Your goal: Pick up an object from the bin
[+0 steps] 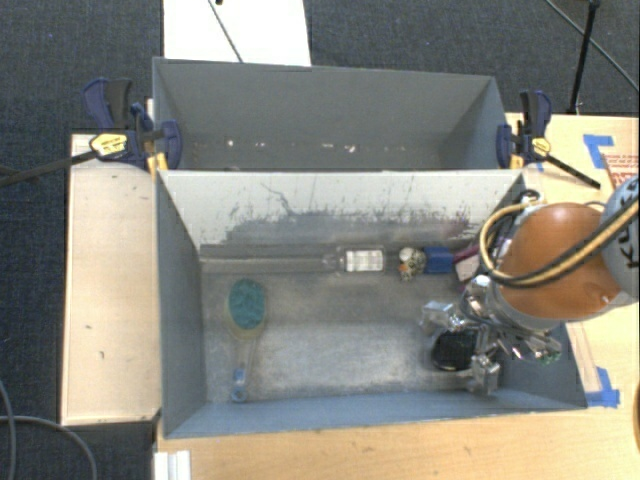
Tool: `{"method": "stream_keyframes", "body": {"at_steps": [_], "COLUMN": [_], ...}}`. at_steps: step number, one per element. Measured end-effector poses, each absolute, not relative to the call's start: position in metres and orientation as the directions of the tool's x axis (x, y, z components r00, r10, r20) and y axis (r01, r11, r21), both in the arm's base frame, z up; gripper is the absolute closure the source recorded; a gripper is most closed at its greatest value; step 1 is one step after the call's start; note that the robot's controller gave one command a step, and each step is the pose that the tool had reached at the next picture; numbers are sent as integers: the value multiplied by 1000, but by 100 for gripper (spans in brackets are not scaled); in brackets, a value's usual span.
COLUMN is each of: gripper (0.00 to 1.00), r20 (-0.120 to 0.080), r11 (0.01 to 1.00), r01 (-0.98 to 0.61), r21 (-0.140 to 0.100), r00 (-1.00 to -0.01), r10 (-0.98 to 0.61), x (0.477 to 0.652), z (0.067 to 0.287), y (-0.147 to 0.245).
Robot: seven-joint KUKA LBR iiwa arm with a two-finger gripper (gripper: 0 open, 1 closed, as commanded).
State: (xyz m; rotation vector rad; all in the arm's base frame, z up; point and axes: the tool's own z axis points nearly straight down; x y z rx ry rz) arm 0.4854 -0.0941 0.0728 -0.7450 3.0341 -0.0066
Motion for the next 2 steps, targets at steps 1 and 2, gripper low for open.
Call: {"method": "stream_keyframes", "body": {"at_steps": [1, 2], "gripper": [100, 100], "r20": [-4, -9], "r11": [886, 899], "r01": [-464, -438], "r21": [0, -7], "r00": [-886, -899], "r10": [-464, -438], "x": [481, 521], "z": [70, 252], "y": [-94, -109]}}
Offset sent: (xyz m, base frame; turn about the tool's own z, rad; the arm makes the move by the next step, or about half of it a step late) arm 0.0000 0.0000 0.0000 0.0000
